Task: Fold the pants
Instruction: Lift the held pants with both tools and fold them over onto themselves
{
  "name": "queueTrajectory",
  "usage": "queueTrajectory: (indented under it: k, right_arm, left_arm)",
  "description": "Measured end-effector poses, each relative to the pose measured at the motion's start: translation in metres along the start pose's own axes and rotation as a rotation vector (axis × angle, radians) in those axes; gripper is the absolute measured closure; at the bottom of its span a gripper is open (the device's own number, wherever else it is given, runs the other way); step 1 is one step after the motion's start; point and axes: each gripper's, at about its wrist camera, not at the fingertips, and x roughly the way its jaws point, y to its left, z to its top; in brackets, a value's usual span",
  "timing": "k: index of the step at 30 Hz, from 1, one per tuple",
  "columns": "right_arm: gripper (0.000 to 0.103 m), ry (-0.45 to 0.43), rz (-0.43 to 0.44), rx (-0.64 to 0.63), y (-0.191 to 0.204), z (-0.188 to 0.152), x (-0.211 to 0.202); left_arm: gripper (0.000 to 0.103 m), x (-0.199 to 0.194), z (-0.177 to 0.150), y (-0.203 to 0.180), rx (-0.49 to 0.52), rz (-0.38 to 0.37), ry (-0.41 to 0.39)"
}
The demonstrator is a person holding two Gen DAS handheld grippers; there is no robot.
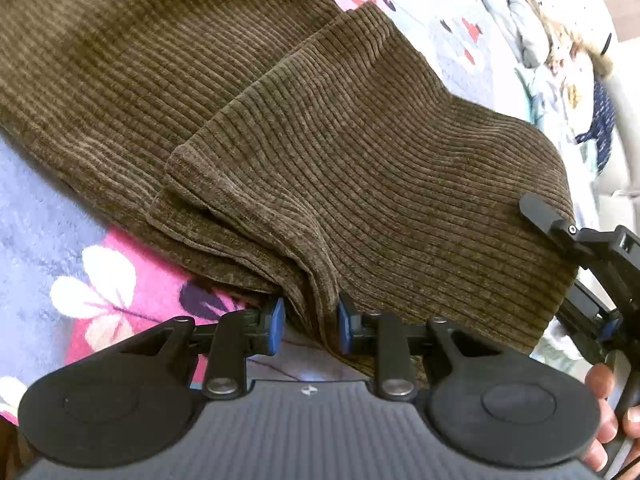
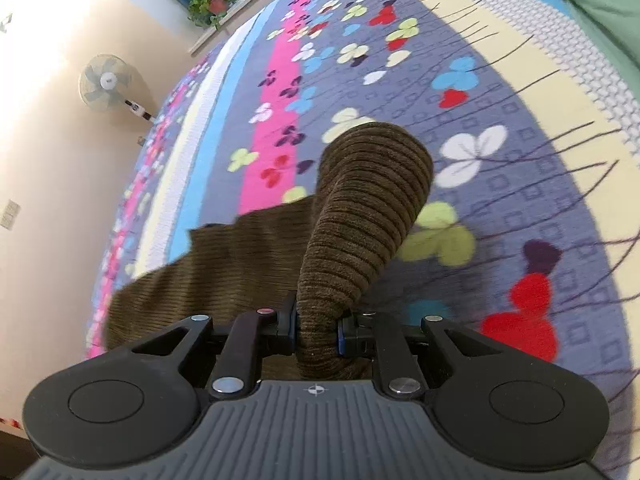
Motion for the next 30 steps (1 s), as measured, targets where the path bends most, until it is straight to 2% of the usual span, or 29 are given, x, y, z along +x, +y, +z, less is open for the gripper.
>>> queueTrajectory:
  k: [3,7,10,14,17,20,23,25,27,28,30]
  right_arm:
    - [0.085,0.006,-0.016,-0.017,0.025,0.007,0.0]
    - [0.085,0.016,-0.058,-0.1,0.078,0.015,0.008]
    - [0.085,0.066,-0.097,-0.187,0.131,0.017,0.027]
    - [0.085,0.14,-0.17,-0.33,0.212,0.011,0.065]
    - [0.085,0.187,-0.192,-0.425,0.272,0.003,0.101]
    - [0.085,0.241,-0.19,-0.484,0.33,-0.011,0.145]
    - [0.085,0.301,-0.178,-0.534,0.385,-0.034,0.195]
    - [0.085,0.33,-0.187,-0.553,0.413,-0.054,0.233]
    - [0.084,0.34,-0.213,-0.531,0.432,-0.074,0.275]
    - [0.083,0.331,-0.226,-0.502,0.434,-0.083,0.293]
    - [0.077,0.284,-0.238,-0.427,0.43,-0.098,0.315]
  left_arm:
    - [0.073,-0.009,0.01,0.012,-0.047,-0.066,0.037]
    - [0.076,-0.023,0.028,0.031,-0.082,-0.163,0.084]
    - [0.082,-0.038,0.042,0.046,-0.095,-0.217,0.099]
    - [0.082,-0.062,0.066,0.08,-0.126,-0.303,0.096]
    - [0.082,-0.083,0.089,0.119,-0.153,-0.342,0.05]
    - [0.082,-0.108,0.113,0.167,-0.198,-0.343,-0.007]
    - [0.083,-0.133,0.133,0.22,-0.254,-0.357,-0.094]
    - [0.083,-0.148,0.148,0.258,-0.295,-0.322,-0.157]
    - [0.082,-0.163,0.162,0.291,-0.298,-0.25,-0.214]
    - [0.082,-0.17,0.165,0.304,-0.305,-0.216,-0.241]
    - [0.08,-0.188,0.165,0.327,-0.307,-0.207,-0.323]
